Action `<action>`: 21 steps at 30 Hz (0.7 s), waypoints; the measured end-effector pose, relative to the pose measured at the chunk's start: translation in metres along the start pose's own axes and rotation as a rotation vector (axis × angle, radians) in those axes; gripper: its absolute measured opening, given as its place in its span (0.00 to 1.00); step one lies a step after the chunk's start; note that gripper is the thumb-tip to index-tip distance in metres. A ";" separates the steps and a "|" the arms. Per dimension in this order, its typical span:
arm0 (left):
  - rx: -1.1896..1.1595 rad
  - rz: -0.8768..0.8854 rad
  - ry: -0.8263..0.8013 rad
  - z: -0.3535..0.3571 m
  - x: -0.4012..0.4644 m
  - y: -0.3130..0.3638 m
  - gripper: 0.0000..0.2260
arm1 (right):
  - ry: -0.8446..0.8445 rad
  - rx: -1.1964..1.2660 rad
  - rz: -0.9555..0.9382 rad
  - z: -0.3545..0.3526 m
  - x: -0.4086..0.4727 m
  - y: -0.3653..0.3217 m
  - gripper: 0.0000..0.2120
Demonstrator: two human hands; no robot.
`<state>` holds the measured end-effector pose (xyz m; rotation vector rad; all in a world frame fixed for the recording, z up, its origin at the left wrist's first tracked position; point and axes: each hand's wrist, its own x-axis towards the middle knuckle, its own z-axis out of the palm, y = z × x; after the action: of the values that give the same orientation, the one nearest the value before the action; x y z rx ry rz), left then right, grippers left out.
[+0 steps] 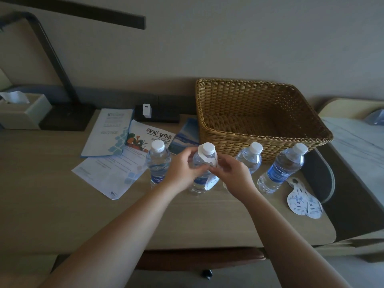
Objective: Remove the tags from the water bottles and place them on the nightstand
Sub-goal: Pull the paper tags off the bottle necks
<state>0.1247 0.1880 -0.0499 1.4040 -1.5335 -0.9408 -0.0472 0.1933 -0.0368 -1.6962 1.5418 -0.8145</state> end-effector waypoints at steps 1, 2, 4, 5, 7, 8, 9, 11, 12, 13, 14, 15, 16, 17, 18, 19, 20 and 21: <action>-0.006 -0.002 -0.016 0.002 -0.002 0.000 0.25 | 0.040 -0.025 0.009 -0.003 -0.003 0.001 0.16; -0.014 -0.006 -0.029 0.003 -0.003 0.000 0.25 | 0.071 -0.032 0.025 -0.006 -0.006 0.002 0.12; -0.039 -0.015 -0.044 0.005 -0.004 -0.001 0.25 | 0.078 -0.012 0.048 -0.014 -0.011 0.002 0.06; -0.050 -0.019 -0.048 0.005 -0.004 0.000 0.25 | 0.057 -0.001 0.050 -0.017 -0.013 0.000 0.05; -0.052 -0.025 -0.039 0.005 -0.005 0.000 0.26 | -0.005 0.068 0.067 -0.023 -0.015 -0.004 0.02; -0.045 -0.028 -0.031 0.005 -0.005 0.000 0.26 | -0.035 0.131 0.082 -0.026 -0.016 -0.007 0.02; -0.041 -0.030 -0.026 0.005 -0.005 0.001 0.26 | -0.057 0.192 0.094 -0.027 -0.016 -0.009 0.04; -0.049 -0.037 -0.028 0.004 -0.006 0.001 0.26 | -0.083 0.306 0.111 -0.029 -0.015 -0.016 0.08; -0.056 -0.041 -0.034 0.004 -0.006 0.001 0.26 | -0.090 0.367 0.113 -0.030 -0.014 -0.019 0.09; -0.061 -0.044 -0.039 0.004 -0.007 0.001 0.26 | -0.092 0.419 0.111 -0.030 -0.013 -0.023 0.09; -0.064 -0.041 -0.041 0.004 -0.007 0.001 0.26 | -0.091 0.455 0.108 -0.030 -0.012 -0.026 0.09; -0.069 -0.032 -0.040 0.005 -0.008 0.001 0.27 | -0.086 0.469 0.104 -0.030 -0.010 -0.030 0.09; -0.073 -0.022 -0.037 0.006 -0.008 0.002 0.27 | -0.081 0.471 0.101 -0.030 -0.008 -0.034 0.09; -0.075 -0.014 -0.034 0.006 -0.009 0.002 0.27 | -0.075 0.468 0.096 -0.030 -0.006 -0.036 0.09; -0.076 -0.010 -0.034 0.007 -0.010 0.002 0.28 | -0.065 0.471 0.092 -0.030 -0.004 -0.039 0.09; -0.077 -0.008 -0.034 0.007 -0.010 0.002 0.28 | -0.052 0.481 0.086 -0.031 -0.003 -0.041 0.09; -0.074 -0.007 -0.030 0.008 -0.011 0.002 0.27 | -0.038 0.496 0.080 -0.031 -0.001 -0.043 0.08; -0.069 -0.009 -0.020 0.008 -0.012 0.003 0.26 | -0.023 0.509 0.073 -0.032 -0.001 -0.043 0.07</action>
<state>0.1161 0.1999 -0.0514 1.3570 -1.4971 -1.0068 -0.0497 0.1935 0.0174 -1.2645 1.2370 -1.0396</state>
